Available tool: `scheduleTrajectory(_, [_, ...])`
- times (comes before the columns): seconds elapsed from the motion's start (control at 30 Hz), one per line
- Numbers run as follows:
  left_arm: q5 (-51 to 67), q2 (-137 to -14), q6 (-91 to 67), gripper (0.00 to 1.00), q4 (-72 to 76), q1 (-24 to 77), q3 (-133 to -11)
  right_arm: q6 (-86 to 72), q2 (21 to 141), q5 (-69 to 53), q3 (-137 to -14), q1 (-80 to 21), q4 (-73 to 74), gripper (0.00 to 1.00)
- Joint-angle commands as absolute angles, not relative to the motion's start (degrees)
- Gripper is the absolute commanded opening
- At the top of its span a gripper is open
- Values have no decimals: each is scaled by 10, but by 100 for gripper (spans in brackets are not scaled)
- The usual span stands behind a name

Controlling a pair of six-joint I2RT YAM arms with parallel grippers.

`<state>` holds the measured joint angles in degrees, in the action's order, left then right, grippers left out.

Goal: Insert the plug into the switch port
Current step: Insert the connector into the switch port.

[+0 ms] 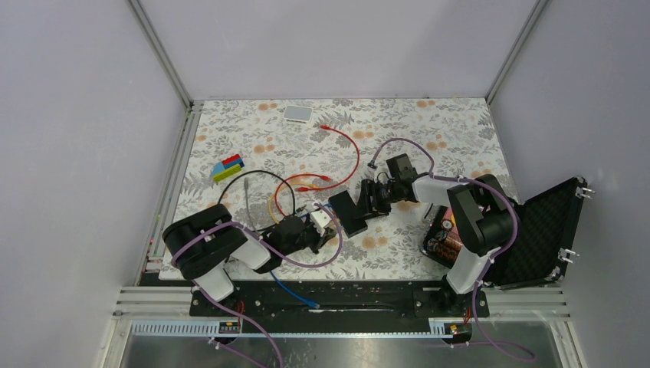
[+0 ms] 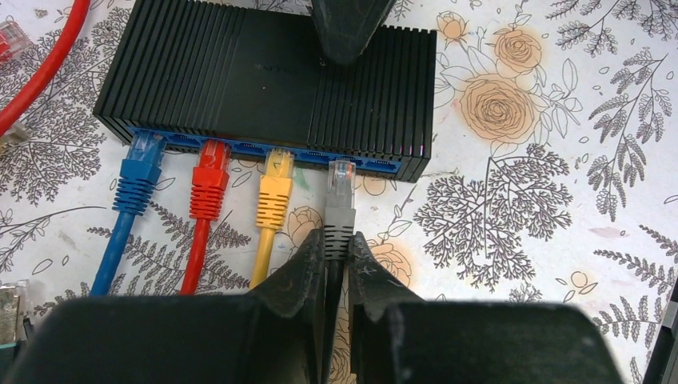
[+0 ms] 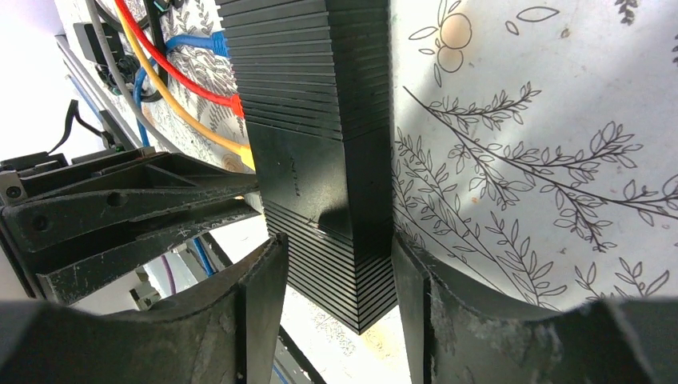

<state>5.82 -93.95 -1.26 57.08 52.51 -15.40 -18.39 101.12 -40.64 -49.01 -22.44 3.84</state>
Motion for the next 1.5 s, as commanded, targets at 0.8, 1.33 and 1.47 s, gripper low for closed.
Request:
scheduleTrajectory(0.8, [69,-936,-45,0,626,521,-179,-152,1045,-407,-493,-229,63,56])
scheduleTrajectory(1.33, [117,-927,-56,0,612,509,-191,-149,1048,-415,-493,-229,62,55])
scheduleTrajectory(1.47, [114,-958,-71,0,660,508,-187,-153,1053,-426,-493,-229,55,55])
